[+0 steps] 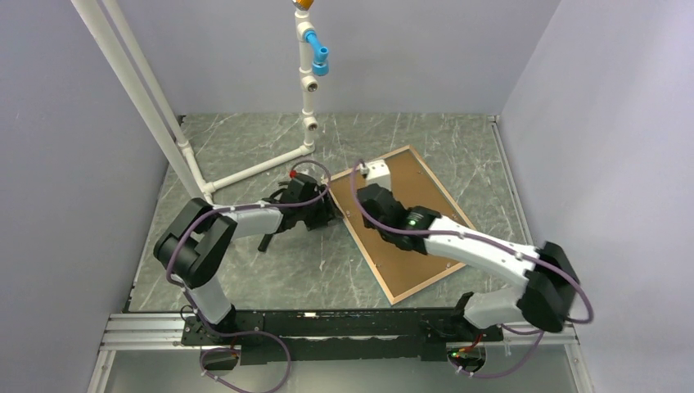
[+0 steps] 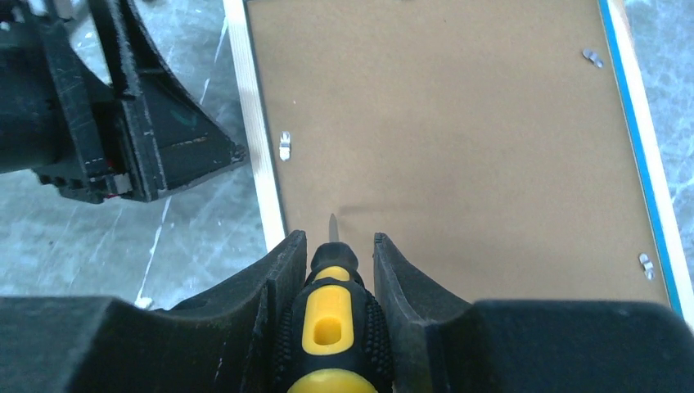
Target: Take the photo out of the frame
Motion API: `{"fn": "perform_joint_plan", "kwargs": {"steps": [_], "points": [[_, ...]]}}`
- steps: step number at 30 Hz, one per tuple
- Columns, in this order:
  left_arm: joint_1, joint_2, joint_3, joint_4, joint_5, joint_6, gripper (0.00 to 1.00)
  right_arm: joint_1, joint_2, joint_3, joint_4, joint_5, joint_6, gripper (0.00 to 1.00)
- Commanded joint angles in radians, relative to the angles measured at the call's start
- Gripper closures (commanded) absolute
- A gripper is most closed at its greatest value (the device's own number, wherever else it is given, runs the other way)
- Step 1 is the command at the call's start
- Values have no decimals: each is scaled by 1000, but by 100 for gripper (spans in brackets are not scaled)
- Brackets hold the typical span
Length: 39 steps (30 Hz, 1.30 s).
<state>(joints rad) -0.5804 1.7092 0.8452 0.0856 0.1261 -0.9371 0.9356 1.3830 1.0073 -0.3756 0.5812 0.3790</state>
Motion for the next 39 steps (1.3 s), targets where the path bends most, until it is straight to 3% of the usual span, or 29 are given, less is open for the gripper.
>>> {"fn": "perform_joint_plan", "kwargs": {"steps": [1, 7, 14, 20, 24, 27, 33, 39], "points": [[-122, -27, -11, -53, -26, -124, 34, -4, -208, -100, 60, -11, 38, 100], [-303, 7, 28, -191, -162, -402, 38, -6, -424, -198, -13, -43, 81, 100], [-383, 106, 170, -384, -247, -469, 47, -4, -548, -264, -107, -150, 174, 100], [-380, 139, 177, -455, -341, -381, 64, 0, -626, -288, -210, -147, 231, 100], [-346, 139, 152, -417, -317, -213, 91, 8, -631, -287, -250, -173, 232, 100], [-321, 127, 128, -402, -308, -116, 100, 27, -567, -291, -220, -268, 208, 100], [-278, 62, 25, -329, -276, 10, 100, 222, -544, -302, -138, -158, 220, 100], [-252, 48, -17, -290, -233, 27, 100, 269, -382, -259, -115, -38, 249, 100]]}}
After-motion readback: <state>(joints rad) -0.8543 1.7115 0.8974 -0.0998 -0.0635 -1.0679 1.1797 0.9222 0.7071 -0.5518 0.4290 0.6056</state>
